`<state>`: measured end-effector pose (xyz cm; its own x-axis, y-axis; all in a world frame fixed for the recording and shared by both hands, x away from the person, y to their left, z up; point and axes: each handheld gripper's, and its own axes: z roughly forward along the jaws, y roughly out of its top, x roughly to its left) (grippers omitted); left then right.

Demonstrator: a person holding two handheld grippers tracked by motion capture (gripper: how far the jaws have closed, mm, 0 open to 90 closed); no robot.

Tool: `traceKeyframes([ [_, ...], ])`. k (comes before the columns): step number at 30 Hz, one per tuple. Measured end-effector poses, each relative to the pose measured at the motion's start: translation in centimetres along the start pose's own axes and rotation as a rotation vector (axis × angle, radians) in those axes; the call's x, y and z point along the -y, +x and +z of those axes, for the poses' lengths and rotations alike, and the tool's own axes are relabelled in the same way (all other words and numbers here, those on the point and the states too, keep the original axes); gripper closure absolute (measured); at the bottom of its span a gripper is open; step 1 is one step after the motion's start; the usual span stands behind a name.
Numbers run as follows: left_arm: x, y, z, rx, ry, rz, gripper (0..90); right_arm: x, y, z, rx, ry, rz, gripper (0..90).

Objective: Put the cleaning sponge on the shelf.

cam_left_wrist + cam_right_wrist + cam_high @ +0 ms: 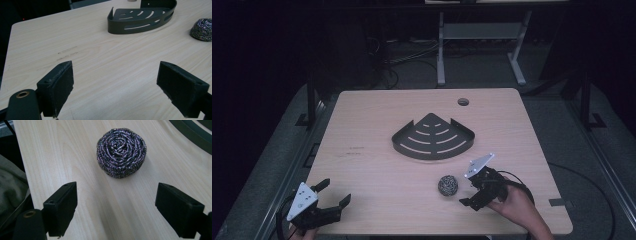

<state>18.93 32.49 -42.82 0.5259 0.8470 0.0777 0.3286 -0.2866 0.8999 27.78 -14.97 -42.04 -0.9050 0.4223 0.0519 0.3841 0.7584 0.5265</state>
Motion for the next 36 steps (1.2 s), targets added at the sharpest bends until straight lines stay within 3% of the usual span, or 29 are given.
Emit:
traceKeyframes([
  [15, 0.0, 0.0, 0.0, -0.001, -0.002, -0.001, 13.3, -2.2, -0.1, 1.5, -0.014, 0.040, -0.038, 14.7],
  [36, 0.0, 0.0, 0.0, 0.003, -0.004, 0.002, 13.3, -4.4, -1.2, 3.5, -0.050, 0.088, -0.038, 14.7],
])
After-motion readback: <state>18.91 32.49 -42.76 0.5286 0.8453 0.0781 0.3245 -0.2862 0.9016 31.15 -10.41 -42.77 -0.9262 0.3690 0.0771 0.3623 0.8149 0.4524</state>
